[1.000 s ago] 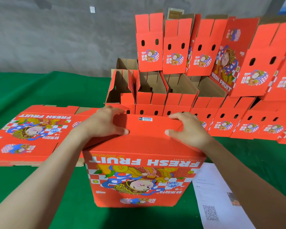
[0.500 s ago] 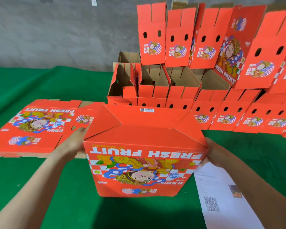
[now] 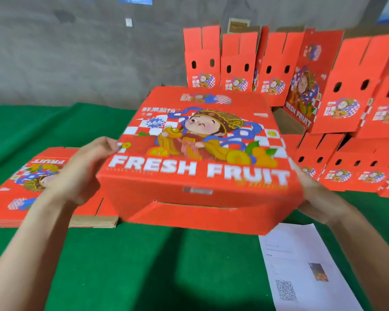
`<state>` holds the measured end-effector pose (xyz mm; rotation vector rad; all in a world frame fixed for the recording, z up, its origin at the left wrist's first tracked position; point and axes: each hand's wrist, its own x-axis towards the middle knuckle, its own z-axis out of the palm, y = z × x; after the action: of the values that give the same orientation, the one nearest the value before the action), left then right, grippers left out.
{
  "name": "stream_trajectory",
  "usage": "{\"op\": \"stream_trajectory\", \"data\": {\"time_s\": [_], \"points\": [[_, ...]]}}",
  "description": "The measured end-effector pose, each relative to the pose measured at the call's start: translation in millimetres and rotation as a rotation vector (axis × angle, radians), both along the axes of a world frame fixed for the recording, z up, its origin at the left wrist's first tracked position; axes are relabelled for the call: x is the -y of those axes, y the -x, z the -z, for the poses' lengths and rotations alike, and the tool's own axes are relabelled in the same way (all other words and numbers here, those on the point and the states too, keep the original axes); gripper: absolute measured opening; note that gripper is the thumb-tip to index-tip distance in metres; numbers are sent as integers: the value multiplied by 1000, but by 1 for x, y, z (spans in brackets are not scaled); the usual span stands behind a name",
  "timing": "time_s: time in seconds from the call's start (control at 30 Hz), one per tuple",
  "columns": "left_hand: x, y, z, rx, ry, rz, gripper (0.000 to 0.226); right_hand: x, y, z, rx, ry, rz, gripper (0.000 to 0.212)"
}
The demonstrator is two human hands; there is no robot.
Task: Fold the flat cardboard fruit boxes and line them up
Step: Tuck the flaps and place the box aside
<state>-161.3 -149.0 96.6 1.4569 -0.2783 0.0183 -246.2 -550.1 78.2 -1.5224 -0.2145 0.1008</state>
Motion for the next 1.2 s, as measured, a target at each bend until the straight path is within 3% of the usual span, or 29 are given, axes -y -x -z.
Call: {"op": "stream_trajectory", "data": {"time_s": [0.07,0.13,0.3,0.43,0.57,0.73,0.9,1.07,1.2], "points": [[3,0,2,25,36,55,20,0,0,-1,66,92,-54,89],[6,-1,4,17,67,99,29,-4,0,-3,105,146,-5,102],[10,-15,12,19,91,119,37,-10,-2,-15,227,256,68,120],[16,-27,18,22,107,79,36,-11,-4,-26,305,285,100,102],[29,-36,19,112,-11,-11,35,-11,-10,-38,367,264,186,61],[46,-64,-17,303,-154,-172,51,-20,-27,-61,384,333,335,72],[95,-96,-46,399,-399,-32,60,-30,-61,-72,504,542,558,66],[168,-106,-51,387,-306,47,56,-14,-93,-84,542,628,835,68],[222,-114,-57,380,-353,147,50,12,-118,-87,469,758,1014,70]]}}
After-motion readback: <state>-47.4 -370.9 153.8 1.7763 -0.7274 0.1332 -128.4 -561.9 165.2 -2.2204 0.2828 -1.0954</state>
